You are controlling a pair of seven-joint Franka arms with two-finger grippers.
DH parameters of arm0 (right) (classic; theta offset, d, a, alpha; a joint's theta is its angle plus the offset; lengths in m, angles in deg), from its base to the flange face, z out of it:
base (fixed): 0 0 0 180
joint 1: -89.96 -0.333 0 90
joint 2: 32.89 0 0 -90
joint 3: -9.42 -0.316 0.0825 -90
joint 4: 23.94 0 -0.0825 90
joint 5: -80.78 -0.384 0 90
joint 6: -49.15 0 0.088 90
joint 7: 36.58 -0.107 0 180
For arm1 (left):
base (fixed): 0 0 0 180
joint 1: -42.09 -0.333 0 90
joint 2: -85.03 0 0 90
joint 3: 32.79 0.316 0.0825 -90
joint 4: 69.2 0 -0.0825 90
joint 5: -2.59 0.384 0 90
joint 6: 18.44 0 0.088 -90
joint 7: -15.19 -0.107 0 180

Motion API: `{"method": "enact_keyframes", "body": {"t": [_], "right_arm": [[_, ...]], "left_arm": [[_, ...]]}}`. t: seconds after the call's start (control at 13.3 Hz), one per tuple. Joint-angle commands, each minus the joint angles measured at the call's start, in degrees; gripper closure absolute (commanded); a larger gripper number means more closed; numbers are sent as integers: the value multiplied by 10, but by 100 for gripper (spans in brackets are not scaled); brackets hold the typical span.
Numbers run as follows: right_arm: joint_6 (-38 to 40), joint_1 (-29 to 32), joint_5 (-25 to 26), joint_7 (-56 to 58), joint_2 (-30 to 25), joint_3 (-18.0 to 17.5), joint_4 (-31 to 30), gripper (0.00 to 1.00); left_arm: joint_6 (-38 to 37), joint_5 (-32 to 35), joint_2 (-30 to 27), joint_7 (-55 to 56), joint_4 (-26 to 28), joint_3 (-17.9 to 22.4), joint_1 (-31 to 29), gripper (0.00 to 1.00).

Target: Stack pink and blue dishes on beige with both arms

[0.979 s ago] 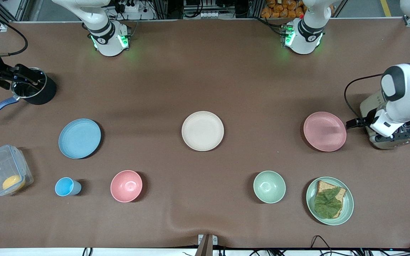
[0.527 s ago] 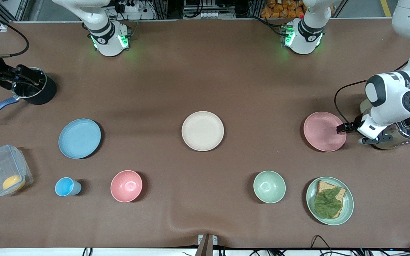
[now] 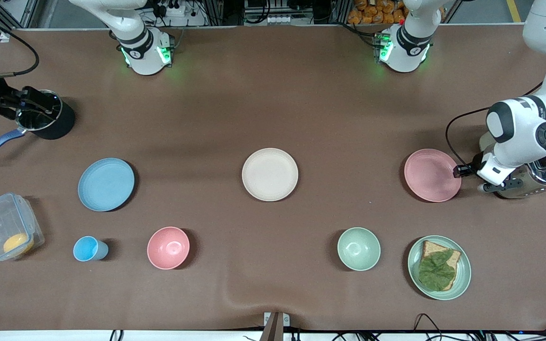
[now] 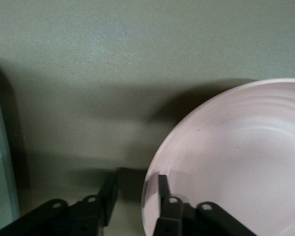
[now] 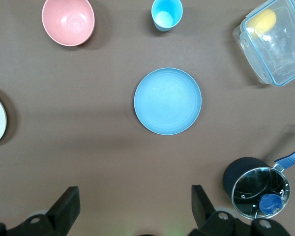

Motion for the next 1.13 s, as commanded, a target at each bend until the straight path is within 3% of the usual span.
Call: {"method": "enact_keyframes", "body": {"t": [0.0,0.3,0.45,0.53,0.68,0.9,1.05], "right_arm": [[-39,31,-12,9,-12,-2,-57,0],[-81,116,-12,45,66,-2,-75,0],[-99,134,-12,51,106,-2,-76,0],[-109,136,-12,51,120,-2,-76,0],[-138,140,-12,51,145,-2,-81,0],[-251,154,-12,60,159,-2,-160,0],[-362,157,-12,63,167,-2,-230,0]], "left_arm": [[9,-6,-10,-14,5,-7,-4,100],[-5,-8,-59,-15,5,-55,-5,100],[-41,-23,-109,-18,3,-113,-6,100],[-49,-62,-128,-14,-2,-151,-6,100],[-60,-127,-130,8,-20,-205,-2,100],[-60,-125,-98,119,-47,-284,32,100],[-58,-116,-75,228,-69,-284,105,100]]}}
